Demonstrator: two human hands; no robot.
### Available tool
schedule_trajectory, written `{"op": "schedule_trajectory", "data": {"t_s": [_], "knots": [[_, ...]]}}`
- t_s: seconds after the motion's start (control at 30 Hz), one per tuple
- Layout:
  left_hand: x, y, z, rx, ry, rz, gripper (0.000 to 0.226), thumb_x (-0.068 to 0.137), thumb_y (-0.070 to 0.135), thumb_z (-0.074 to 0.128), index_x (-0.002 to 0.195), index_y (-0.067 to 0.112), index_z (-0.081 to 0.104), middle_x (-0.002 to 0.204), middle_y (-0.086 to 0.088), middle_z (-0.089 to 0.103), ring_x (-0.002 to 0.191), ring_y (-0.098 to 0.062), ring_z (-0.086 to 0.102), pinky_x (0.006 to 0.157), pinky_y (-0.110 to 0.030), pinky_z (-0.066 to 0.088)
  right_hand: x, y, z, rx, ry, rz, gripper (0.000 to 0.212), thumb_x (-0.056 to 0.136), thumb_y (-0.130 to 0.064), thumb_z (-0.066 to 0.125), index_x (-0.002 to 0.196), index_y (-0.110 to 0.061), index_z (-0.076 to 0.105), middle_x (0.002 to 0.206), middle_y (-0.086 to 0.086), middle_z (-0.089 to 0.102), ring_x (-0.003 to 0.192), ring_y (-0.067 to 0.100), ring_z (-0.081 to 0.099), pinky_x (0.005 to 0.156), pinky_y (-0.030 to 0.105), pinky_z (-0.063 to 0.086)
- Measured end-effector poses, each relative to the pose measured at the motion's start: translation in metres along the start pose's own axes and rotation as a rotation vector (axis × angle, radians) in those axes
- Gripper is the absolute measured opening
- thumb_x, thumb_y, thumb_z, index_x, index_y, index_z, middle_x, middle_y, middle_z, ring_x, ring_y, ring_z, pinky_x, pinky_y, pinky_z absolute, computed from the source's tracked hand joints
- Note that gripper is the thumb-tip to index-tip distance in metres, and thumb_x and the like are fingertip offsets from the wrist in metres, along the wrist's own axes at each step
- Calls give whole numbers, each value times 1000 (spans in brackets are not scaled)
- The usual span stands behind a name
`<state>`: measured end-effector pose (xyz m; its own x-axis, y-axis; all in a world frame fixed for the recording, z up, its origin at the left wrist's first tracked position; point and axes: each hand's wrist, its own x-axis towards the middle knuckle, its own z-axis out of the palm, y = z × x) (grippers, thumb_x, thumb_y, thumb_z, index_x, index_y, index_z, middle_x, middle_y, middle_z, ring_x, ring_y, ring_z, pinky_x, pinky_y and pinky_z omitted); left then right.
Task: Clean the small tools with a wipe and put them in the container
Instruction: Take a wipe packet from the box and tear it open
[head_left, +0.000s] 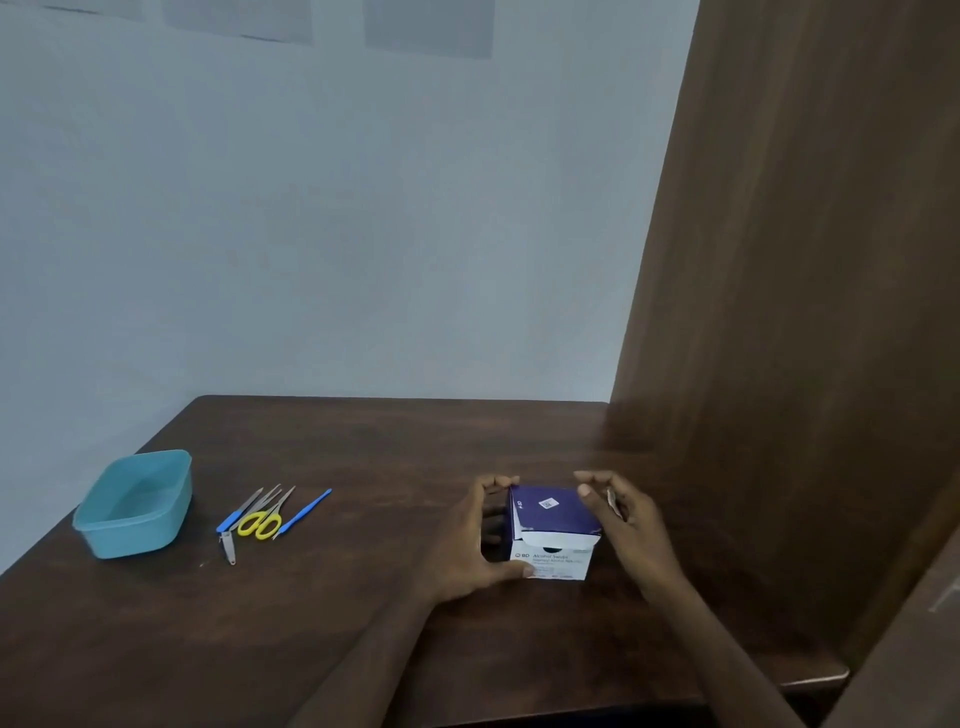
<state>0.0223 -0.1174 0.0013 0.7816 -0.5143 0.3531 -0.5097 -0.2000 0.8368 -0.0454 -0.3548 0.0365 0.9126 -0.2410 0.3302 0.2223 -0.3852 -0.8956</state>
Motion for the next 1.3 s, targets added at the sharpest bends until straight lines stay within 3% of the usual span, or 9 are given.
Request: {"op": "schedule_trajectory", "data": {"t_s": [0.13, 0.3, 0.47, 0.6, 0.8, 1.03, 1.3], "knots": [[0, 2, -1, -22, -12, -16, 101, 72, 23, 102, 150, 39, 40, 149, 17, 58, 132, -2, 63, 104, -33, 60, -20, -4, -9, -9, -67, -141, 29, 86, -34, 82, 115, -32, 77, 105, -9, 75, 106, 11, 72, 70, 25, 58], [0, 3, -3, -35, -31, -28, 104, 71, 27, 103, 152, 40, 40, 152, 21, 55, 135, -1, 61, 106, -32, 59, -20, 5, -11, -216, -88, -219, 20, 83, -41, 84, 102, -45, 81, 95, -10, 69, 94, 14, 69, 69, 37, 59], [1, 3, -2, -54, -36, -30, 108, 69, 24, 104, 155, 38, 39, 155, 20, 55, 135, -6, 63, 107, -36, 59, -8, -2, -10, -255, -42, -282, 10, 85, -38, 85, 95, -38, 83, 85, -9, 67, 83, 14, 68, 64, 22, 47], [0, 2, -2, -57, -50, -40, 113, 69, 27, 104, 159, 37, 36, 158, 26, 49, 138, -4, 60, 109, -37, 58, -2, -5, -11, -297, -60, -288, 9, 86, -34, 87, 94, -36, 84, 85, -10, 67, 83, 13, 67, 64, 21, 48], [-1, 2, -4, -41, -64, -43, 114, 70, 33, 103, 160, 41, 33, 160, 31, 44, 142, -1, 55, 113, -36, 56, -13, 5, -11, -285, -87, -265, 12, 83, -43, 84, 95, -40, 84, 89, -11, 70, 89, 11, 70, 66, 21, 50], [1, -1, -2, -40, -52, -40, 114, 69, 29, 104, 160, 37, 35, 161, 27, 46, 140, -4, 58, 111, -37, 57, -11, -4, -4, -311, -44, -280, 6, 86, -34, 86, 92, -34, 84, 84, -9, 67, 84, 11, 67, 65, 17, 46], [0, -2, -3, -21, -48, -55, 114, 68, 34, 104, 159, 40, 35, 159, 28, 47, 141, 0, 56, 111, -35, 57, -15, 4, -8, -416, -116, -269, 10, 88, -28, 87, 96, -34, 84, 87, -16, 68, 90, 3, 68, 69, 14, 49]]}}
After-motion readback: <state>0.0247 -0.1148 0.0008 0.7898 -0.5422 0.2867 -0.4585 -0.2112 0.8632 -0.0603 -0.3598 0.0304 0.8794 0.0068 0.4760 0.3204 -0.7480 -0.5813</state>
